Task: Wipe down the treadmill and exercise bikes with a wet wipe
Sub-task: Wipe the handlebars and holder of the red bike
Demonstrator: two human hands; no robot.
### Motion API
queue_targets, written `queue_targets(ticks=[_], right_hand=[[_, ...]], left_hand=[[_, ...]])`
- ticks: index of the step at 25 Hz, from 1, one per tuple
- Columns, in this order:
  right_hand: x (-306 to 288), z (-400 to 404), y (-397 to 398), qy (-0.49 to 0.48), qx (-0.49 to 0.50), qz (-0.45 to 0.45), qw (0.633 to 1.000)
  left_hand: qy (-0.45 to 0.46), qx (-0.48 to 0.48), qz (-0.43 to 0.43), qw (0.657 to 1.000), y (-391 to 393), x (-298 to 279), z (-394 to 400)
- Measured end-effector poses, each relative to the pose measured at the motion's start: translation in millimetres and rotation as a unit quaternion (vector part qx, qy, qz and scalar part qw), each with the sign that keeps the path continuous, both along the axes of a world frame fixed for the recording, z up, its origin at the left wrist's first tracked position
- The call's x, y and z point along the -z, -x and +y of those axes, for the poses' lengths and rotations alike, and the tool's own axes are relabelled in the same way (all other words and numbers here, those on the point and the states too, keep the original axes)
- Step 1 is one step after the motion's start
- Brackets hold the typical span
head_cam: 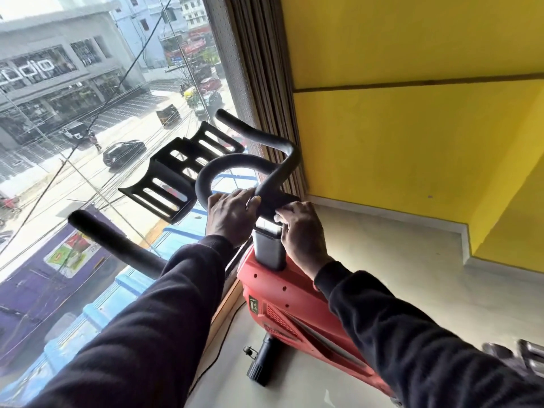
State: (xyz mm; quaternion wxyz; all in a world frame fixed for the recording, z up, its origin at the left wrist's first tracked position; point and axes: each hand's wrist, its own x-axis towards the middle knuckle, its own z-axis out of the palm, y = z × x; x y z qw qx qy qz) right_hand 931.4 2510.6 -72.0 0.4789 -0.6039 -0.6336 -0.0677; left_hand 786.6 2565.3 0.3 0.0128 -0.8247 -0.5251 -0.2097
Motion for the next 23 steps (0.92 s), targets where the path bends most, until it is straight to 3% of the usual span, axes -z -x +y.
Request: queue_targets(ticks=[3,7,9,10,11,12,14,15,16,17,20,23], right_hand=[[-8.7,9.4,8.4,0.003,-0.005,0.004,1.0],[-3.4,-13.2,-7.7,-0.041,-0.077,-0.07,0.994],[-6.2,-18.9,5.7,-0.001,-0.067,0.011,0.998],[-6.5,-20.7,18.2,0.04,-0.067,0.114,0.99],[-6.3,-22.5,30.2,0.099,-0.075,0.245,0.962],[-5.9,-22.8,39.3,0.158,-0.092,0.375,0.909],[-9.0,-15.8,43.6,0.252,-0.137,0.614,0.735],[-10.3,-5.4,45.3,0.251,-0.159,0.689,0.661],[-17.7,-0.4,49.4,0.226,-0.168,0.716,0.639],[-23.1,1.6,58.0,0.206,-0.159,0.724,0.639],[-13.6,-20.1,85.7,0.202,-0.171,0.657,0.706],[-11.3,-17.2,70.4,0.213,-0.186,0.62,0.732]], left_hand=[[-0.002,-0.002,-0.014,1.0,1.4,-0.7,-3.1],[-0.042,-0.005,-0.048,0.998,3.2,3.3,-6.1],[-0.069,-0.051,-0.041,0.995,9.3,8.5,-4.6],[-0.073,-0.063,-0.021,0.995,13.4,10.9,-6.2],[-0.079,-0.059,0.0,0.995,17.1,13.3,-9.6],[-0.085,-0.046,0.014,0.995,20.6,14.2,-14.2],[-0.092,-0.024,0.014,0.995,28.1,11.8,-26.0],[-0.094,-0.017,0.014,0.995,33.9,10.7,-32.6],[-0.093,-0.015,0.022,0.995,41.2,11.3,-39.8],[-0.09,-0.024,0.038,0.995,49.0,12.1,-46.7],[-0.051,-0.091,0.056,0.993,70.2,12.0,-72.7],[-0.05,-0.124,0.052,0.99,77.9,13.9,-95.5]])
